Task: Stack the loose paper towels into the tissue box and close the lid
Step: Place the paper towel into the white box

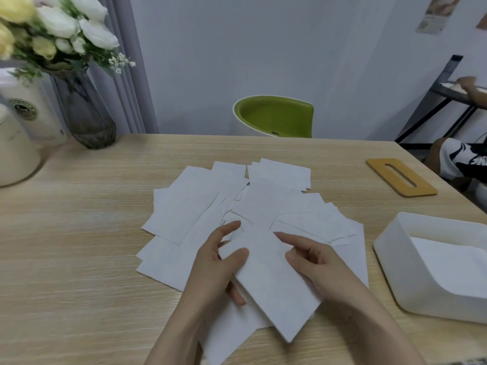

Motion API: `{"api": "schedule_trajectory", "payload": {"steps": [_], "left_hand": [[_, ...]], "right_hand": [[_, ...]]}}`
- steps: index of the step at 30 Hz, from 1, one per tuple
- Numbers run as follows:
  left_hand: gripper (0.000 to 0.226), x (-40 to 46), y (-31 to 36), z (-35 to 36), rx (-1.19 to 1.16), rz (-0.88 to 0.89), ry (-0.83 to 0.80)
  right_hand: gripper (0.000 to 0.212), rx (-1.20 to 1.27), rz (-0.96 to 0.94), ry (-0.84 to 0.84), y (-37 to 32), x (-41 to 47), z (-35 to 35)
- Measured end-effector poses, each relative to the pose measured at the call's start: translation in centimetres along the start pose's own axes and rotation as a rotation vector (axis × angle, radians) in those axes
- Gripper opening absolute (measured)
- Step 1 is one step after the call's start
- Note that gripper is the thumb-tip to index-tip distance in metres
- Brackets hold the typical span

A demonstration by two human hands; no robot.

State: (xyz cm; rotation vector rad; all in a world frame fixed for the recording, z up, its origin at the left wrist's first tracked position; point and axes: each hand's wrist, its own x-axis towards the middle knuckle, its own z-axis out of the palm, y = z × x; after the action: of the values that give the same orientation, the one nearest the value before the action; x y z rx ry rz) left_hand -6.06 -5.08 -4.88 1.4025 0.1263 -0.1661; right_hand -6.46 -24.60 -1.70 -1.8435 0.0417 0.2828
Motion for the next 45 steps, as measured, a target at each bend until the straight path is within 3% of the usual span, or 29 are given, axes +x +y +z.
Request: {"api": "schedule_trajectory", "payload": {"steps": [5,9,12,27,38,45], "left_hand": [[0.036,-0.2,-0.2,0.5,-0.063,0.056,0.159],[0.032,-0.5,0.1,1.5,-0.130,0.099,0.322],[0.029,-0.8,0.3,2.6,-0.132,0.119,0.343],[0.029,-0.5,3.0,6.4,0.116,0.252,0.061],[0.028,-0.7,2.7,17.5,0.285,0.253,-0.200],[0.026,-1.5,1.6,23.4,0.474,0.421,-0.261]], "right_hand": [[0.034,0.199,-0.049,0.166,0.6,-0.8,-0.2],[0.032,0.252,-0.110,0.227,1.2,-2.1,0.8],[0.029,0.236,-0.127,0.267,1.3,-2.7,1.5],[0.027,-0.038,-0.232,0.544,-2.3,-4.2,-5.6],[0.023,-0.138,-0.150,0.774,-0.4,-8.6,-16.3],[0.022,-0.218,-0.108,0.843,2.1,-10.5,-21.3]]}}
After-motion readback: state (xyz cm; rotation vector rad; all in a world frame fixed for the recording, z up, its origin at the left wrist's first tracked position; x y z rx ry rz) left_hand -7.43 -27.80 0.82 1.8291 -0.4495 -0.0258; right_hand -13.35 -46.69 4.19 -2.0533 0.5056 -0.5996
